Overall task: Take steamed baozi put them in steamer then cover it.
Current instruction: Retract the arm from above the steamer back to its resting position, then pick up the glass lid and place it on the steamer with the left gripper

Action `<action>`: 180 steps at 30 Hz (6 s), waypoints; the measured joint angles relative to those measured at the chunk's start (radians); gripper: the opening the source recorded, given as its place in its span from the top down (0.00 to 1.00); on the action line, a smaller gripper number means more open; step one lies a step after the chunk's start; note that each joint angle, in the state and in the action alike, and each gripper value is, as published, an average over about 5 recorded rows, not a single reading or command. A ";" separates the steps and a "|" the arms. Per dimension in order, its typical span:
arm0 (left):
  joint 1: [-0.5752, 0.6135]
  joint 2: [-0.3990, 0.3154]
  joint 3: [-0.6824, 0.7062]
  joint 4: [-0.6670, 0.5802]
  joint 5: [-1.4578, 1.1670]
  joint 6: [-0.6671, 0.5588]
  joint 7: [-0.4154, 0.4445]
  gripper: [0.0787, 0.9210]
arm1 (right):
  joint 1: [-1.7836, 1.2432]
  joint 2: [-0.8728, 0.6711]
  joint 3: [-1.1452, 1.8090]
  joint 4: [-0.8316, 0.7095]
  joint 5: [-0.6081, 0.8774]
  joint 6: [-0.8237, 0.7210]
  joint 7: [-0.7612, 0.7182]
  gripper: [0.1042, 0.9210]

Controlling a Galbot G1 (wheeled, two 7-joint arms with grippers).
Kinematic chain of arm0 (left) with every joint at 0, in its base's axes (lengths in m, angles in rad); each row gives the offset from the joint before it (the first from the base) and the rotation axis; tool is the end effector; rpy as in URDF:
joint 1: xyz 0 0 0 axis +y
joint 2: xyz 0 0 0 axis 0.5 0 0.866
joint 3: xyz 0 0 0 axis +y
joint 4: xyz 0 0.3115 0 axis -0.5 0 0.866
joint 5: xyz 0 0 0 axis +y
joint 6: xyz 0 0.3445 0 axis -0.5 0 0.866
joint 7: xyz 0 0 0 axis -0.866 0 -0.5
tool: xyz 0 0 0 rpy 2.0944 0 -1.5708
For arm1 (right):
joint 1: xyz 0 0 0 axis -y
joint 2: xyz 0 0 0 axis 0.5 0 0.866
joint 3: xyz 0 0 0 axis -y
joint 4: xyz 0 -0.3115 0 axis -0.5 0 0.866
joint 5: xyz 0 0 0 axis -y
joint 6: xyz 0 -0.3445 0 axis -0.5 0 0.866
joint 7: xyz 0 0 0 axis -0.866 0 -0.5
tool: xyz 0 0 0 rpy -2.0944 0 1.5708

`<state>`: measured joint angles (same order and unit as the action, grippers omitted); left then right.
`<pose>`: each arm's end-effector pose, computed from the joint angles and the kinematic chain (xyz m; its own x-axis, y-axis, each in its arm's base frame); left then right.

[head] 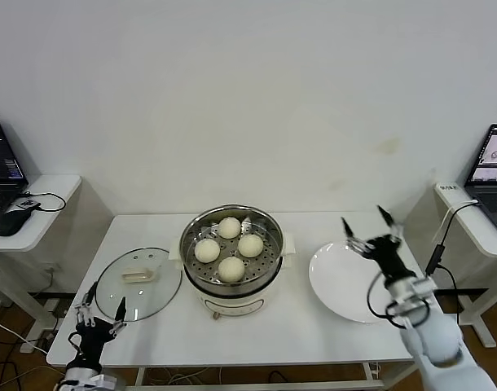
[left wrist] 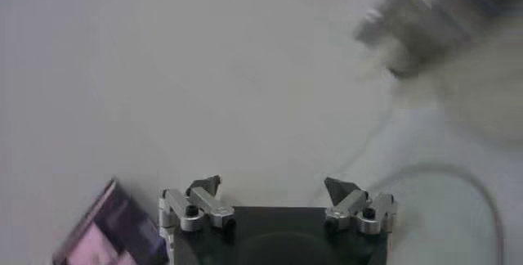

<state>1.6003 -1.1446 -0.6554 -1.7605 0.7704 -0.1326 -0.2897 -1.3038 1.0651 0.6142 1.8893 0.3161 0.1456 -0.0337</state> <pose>0.1771 0.1424 -0.3516 -0.9998 -0.0188 0.0086 0.0013 0.3589 0.9334 0.2736 -0.1245 -0.2411 -0.9703 -0.1362 -0.1998 -0.0952 0.9748 -0.2019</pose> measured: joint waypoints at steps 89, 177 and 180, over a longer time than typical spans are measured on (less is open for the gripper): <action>-0.655 0.036 0.173 0.663 0.428 -0.033 0.110 0.39 | -0.347 0.189 0.234 -0.017 -0.087 0.157 -0.004 0.12; -0.746 -0.082 0.701 -0.077 0.447 0.680 0.556 0.91 | -0.363 0.307 0.125 -0.015 -0.460 0.219 0.042 0.12; -0.754 -0.099 0.706 -0.058 0.479 0.679 0.568 0.91 | -0.364 0.309 0.122 -0.017 -0.465 0.221 0.042 0.12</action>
<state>0.8460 -1.2433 0.0508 -1.8186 1.2495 0.5460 0.2785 -1.6678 1.3744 0.7361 1.8726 -0.1494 0.3669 0.0082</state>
